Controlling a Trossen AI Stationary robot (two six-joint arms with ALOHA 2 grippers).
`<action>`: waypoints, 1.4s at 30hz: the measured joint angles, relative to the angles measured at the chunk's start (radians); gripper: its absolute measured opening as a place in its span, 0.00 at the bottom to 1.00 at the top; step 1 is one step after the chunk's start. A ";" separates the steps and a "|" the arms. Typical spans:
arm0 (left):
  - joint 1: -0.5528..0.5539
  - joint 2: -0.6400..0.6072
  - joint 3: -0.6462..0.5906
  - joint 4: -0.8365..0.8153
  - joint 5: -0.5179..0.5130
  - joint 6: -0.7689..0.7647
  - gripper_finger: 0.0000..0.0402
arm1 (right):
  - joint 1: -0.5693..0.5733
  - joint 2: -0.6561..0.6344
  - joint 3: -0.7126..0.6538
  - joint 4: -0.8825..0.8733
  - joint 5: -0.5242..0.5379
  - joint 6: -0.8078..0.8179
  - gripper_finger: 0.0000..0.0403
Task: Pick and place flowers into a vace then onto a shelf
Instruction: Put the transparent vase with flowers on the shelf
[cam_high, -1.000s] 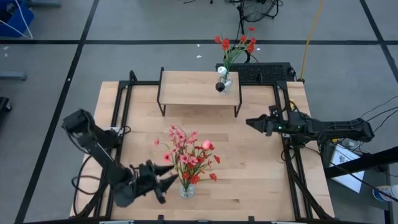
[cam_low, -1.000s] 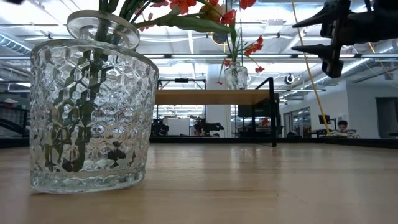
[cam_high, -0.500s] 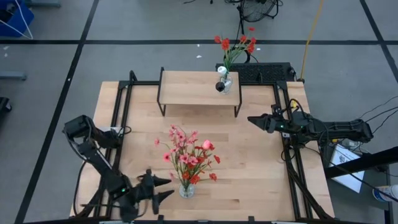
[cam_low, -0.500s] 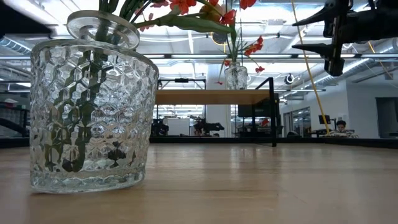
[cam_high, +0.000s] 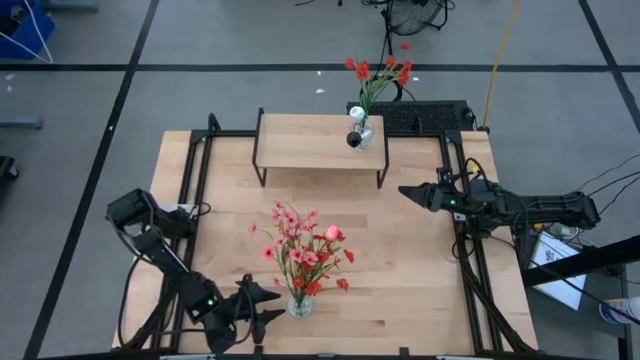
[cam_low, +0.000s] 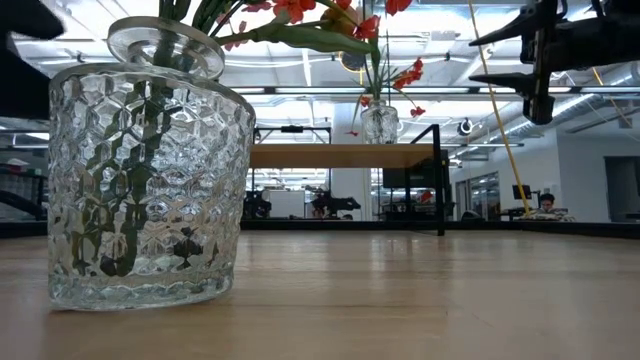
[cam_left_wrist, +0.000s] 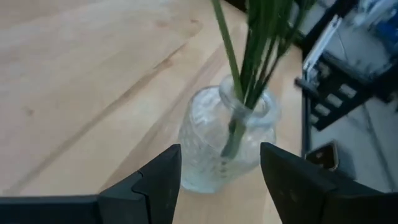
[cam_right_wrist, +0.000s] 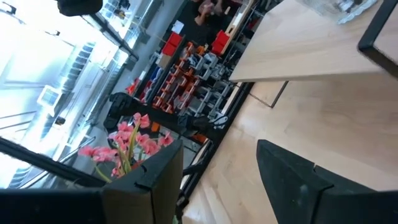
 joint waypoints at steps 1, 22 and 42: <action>0.000 0.000 0.000 0.014 0.000 -0.018 0.55 | 0.000 0.000 0.000 0.000 0.009 0.001 0.49; 0.045 0.000 0.000 0.048 0.093 0.149 0.82 | 0.014 0.079 0.000 -0.003 0.009 0.041 0.49; 0.092 0.102 0.000 0.334 0.057 0.409 0.82 | 0.020 0.088 0.000 0.002 0.013 0.045 0.49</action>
